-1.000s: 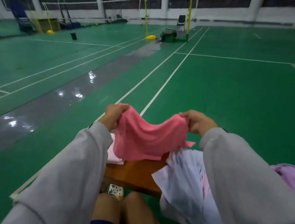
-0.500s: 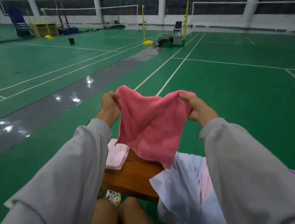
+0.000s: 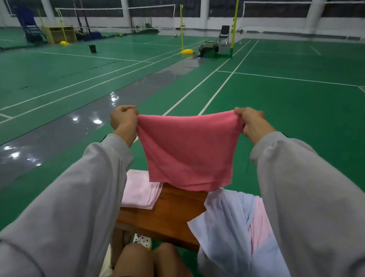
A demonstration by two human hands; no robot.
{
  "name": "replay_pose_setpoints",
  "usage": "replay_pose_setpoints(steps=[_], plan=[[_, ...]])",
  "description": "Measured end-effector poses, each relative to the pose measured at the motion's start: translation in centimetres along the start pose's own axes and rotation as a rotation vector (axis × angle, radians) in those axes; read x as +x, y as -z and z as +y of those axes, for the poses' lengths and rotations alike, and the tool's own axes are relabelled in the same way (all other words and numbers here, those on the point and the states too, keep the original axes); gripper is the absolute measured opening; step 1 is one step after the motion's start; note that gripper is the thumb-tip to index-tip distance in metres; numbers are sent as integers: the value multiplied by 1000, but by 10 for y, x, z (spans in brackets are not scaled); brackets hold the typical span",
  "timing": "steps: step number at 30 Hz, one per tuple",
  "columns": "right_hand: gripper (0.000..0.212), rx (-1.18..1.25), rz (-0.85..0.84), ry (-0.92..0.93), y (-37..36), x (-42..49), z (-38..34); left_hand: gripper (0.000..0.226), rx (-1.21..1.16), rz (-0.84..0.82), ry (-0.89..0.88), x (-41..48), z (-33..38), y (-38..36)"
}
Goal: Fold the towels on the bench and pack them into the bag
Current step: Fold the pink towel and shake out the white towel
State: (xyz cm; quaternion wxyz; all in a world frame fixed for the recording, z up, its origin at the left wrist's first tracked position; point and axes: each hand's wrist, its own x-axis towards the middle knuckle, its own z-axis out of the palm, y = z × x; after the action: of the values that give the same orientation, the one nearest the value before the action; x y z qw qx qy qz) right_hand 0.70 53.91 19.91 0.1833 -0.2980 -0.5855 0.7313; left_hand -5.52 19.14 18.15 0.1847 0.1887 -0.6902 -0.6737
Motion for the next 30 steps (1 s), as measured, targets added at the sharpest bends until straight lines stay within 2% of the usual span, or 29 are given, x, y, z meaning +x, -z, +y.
replay_pose_setpoints(steps=[3, 7, 10, 14, 16, 18, 20, 22, 24, 27, 30], plan=[[56, -39, 13, 63, -3, 0, 3, 13, -14, -16, 55, -4, -1, 4], [60, -189, -23, 82, -5, 15, 12, 20, -148, -159, 115, -14, -6, 9], [69, -316, -63, 144, -4, 3, 10, 24, -176, -281, 95, -13, -8, 16], [47, -559, -181, 231, -4, -17, 8, 32, -164, -438, 76, -8, -9, 22], [39, -767, -242, 288, -5, -13, 14, 40, -126, -540, 75, -6, -10, 23], [39, -1037, -276, 358, -5, 0, 19, 43, 69, -588, -20, -6, -15, 21], [41, -1307, -286, 426, -5, -11, 21, 40, 459, -572, -263, -7, -18, 22], [36, -1504, -296, 509, -2, -33, 24, 27, 836, -565, -531, -3, -24, 24], [29, -1623, -260, 564, -1, -40, 29, 18, 1070, -553, -702, 1, -29, 28], [24, -1697, -217, 720, -1, -37, 34, 11, 1138, -500, -825, 1, -31, 32], [25, -1799, -201, 815, -1, -37, 33, 15, 1125, -434, -887, -1, -25, 32]])
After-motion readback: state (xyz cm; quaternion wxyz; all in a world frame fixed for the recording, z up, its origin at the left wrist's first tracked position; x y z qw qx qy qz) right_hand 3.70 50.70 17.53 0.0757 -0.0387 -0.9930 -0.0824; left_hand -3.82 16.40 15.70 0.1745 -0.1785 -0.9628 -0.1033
